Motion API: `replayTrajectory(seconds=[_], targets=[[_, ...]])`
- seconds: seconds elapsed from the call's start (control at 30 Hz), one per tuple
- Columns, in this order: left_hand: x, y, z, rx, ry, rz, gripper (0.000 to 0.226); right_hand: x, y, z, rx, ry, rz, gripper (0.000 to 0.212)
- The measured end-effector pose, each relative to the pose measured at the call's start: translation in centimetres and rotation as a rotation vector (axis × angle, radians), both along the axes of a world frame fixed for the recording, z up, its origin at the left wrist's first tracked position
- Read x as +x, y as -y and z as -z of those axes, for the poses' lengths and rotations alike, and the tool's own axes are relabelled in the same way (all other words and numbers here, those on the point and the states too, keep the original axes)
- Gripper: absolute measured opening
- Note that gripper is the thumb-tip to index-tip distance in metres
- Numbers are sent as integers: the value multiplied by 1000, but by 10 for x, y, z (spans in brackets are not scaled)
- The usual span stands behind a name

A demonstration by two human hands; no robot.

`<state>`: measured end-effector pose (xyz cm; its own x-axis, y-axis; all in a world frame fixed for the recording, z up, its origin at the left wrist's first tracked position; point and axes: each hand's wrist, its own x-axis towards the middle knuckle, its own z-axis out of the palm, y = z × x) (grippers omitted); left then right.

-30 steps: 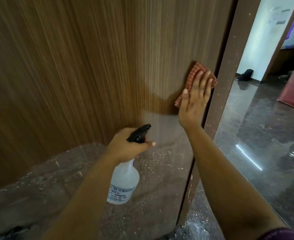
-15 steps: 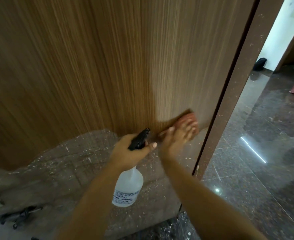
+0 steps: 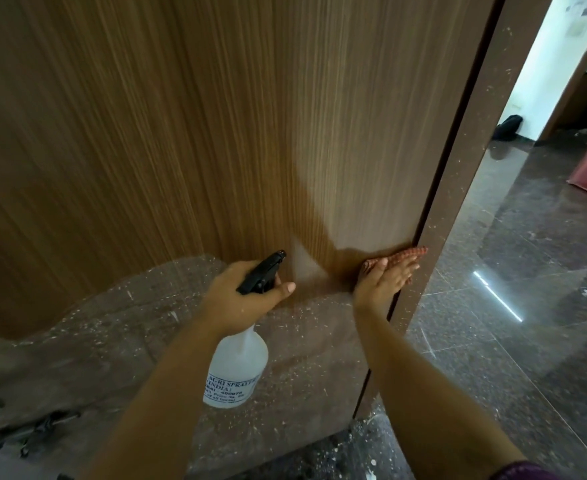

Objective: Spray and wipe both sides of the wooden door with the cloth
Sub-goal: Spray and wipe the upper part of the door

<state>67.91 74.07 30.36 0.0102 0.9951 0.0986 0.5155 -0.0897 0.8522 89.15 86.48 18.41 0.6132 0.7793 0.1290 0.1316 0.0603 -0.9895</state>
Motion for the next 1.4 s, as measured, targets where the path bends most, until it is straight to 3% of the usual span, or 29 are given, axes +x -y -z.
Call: replayTrajectory(seconds=[0.07, 0.13, 0.2, 0.27, 0.47, 0.6, 0.7, 0.8, 0.87, 0.93, 1.03, 1.1, 1.17, 1.23, 1.33, 1.4], targets=[[-1, 0, 4, -15, -27, -7, 22, -45, 21, 0, 49, 139, -61, 72], [-2, 2, 9, -21, -21, 3, 19, -84, 48, 14, 188, 475, -203, 70], [-8, 8, 12, -25, 15, 20, 18, -79, 44, 18, 290, 697, -259, 69], [-17, 15, 13, -41, 34, 24, 17, -47, 20, 5, 354, 825, -159, 68], [-32, 32, 20, -124, 65, -230, 33, -36, 0, -40, 319, 446, 58, 71], [-45, 42, 35, -223, -53, -179, 43, -71, 21, -19, 301, 493, -23, 75], [-65, 52, 42, -207, 51, -254, 41, -106, 42, 7, 349, 900, -158, 72], [-83, 63, 35, -144, 129, -264, 51, -121, 43, 24, 777, 1675, -370, 86], [-95, 70, 30, -136, 146, -297, 64, -127, 38, 17, 946, 1914, -422, 91], [-106, 75, 26, -103, 199, -327, 52, -138, 39, -6, 977, 1842, -345, 78], [-119, 83, 20, -105, 185, -337, 20, -158, 43, -51, 878, 1487, -218, 64], [-128, 88, 24, -123, 165, -354, 20, -173, 45, -66, 805, 1281, -109, 63], [-135, 94, 28, -137, 171, -372, 19, -189, 50, -57, 774, 1224, -40, 66], [-139, 98, 31, -145, 181, -374, 15, -203, 57, -16, 899, 1451, -124, 72], [-153, 103, 31, -147, 192, -393, 9, -216, 67, 45, 1126, 1982, -422, 73], [-167, 106, 33, -145, 200, -389, 16, -219, 72, 47, 1152, 2084, -431, 74]])
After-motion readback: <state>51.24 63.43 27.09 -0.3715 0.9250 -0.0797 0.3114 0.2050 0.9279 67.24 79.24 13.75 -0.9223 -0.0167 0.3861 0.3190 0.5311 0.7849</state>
